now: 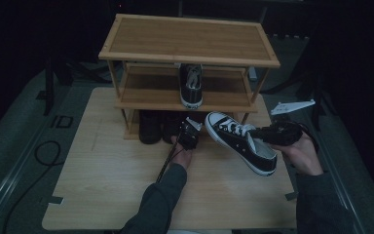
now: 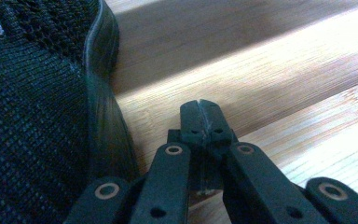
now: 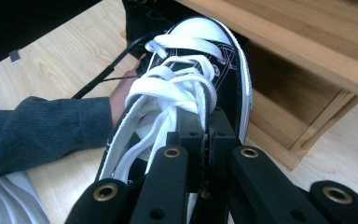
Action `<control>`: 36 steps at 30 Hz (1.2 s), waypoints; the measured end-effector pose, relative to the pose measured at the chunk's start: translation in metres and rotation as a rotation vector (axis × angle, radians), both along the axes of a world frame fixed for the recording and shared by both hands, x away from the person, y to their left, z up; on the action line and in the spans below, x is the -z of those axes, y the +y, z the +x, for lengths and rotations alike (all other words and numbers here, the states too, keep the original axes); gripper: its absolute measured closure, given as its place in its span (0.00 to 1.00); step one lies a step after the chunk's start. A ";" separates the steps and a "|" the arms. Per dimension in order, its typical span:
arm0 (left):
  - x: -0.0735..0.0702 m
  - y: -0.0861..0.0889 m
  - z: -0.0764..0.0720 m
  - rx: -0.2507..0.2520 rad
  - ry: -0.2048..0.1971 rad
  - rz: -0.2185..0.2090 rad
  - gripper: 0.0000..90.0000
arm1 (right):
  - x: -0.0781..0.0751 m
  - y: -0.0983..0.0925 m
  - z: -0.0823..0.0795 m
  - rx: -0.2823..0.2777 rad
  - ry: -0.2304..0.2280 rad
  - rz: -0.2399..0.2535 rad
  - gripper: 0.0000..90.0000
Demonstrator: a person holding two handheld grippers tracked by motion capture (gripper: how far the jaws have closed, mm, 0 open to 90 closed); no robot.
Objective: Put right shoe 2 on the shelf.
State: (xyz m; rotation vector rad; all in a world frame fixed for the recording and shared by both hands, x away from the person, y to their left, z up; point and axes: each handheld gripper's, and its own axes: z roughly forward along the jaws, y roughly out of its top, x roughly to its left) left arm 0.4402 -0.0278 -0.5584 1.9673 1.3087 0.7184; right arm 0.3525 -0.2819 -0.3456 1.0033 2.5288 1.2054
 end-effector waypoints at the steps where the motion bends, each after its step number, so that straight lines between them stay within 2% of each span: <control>1: 0.000 0.000 0.000 0.000 0.000 -0.001 1.00 | -0.003 0.000 -0.001 -0.003 -0.005 -0.002 0.98; 8: 0.000 0.000 0.000 -0.002 -0.002 0.000 1.00 | -0.017 0.000 -0.001 -0.006 -0.027 0.017 0.98; 10: 0.000 0.000 0.000 0.000 0.000 0.001 1.00 | -0.025 0.000 0.003 0.010 -0.042 0.022 0.98; 15: 0.000 0.000 0.000 -0.001 0.000 0.000 1.00 | -0.031 0.002 0.016 0.046 -0.056 0.029 0.98; 20: 0.000 0.000 0.000 0.001 0.000 0.002 1.00 | -0.034 0.008 0.028 0.081 -0.065 0.020 0.98; 23: 0.000 0.000 0.000 0.002 0.000 0.001 1.00 | -0.034 0.015 0.043 0.111 -0.069 0.005 0.98; 29: 0.000 0.000 0.000 0.000 0.000 0.001 1.00 | -0.033 0.024 0.063 0.147 -0.072 0.021 0.98; 34: 0.000 0.000 0.000 0.001 0.001 -0.001 1.00 | -0.032 0.032 0.072 0.169 -0.085 0.017 0.98; 36: 0.000 0.000 0.000 0.002 0.002 -0.002 1.00 | -0.030 0.033 0.076 0.180 -0.084 0.032 0.98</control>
